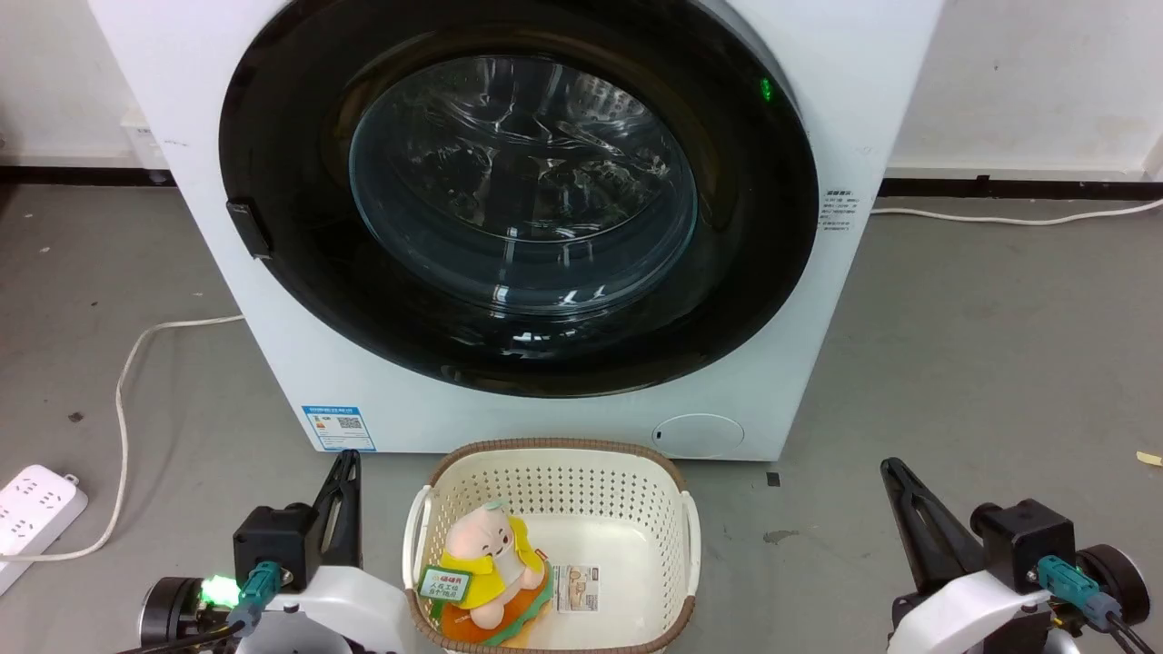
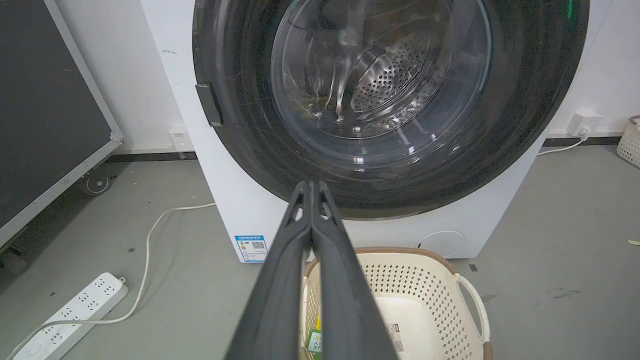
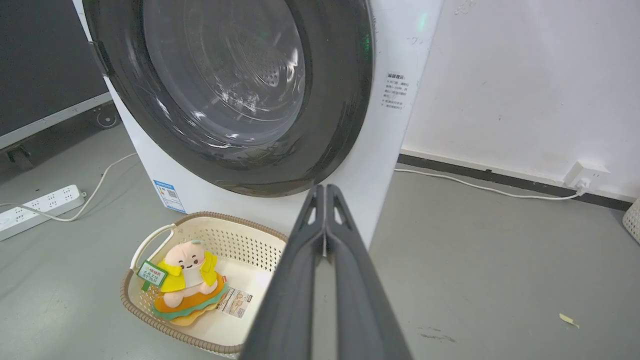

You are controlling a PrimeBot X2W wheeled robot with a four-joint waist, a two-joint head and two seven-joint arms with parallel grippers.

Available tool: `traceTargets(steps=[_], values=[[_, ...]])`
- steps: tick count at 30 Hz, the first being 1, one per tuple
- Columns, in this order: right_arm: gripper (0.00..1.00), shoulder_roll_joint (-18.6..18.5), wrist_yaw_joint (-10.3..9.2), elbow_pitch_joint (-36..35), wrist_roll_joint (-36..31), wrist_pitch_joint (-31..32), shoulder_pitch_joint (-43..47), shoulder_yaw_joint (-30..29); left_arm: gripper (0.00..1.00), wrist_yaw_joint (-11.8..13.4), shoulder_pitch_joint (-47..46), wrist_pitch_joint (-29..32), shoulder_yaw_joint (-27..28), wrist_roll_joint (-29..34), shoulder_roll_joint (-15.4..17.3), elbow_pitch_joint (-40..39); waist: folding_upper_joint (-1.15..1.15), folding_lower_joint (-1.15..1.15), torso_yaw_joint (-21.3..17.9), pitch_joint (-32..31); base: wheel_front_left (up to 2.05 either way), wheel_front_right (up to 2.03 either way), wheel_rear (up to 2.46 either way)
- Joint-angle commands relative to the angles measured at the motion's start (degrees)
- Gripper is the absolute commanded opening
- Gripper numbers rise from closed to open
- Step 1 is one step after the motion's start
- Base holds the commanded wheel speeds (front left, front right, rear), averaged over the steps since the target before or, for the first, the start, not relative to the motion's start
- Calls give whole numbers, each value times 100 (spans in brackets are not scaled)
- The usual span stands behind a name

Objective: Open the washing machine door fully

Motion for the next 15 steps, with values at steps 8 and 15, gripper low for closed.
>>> traceTargets(steps=[8,15], values=[[0,28,-4,-28,-42,8,-69,-4,0,16,21,2,-1,17,6,-21,0,0,0,0,0,0,0],[100,-1,1,4,14,-7,2,4,100,1,0,-8,-2,-1,-1,5,0,0,0,0,0,0,0]])
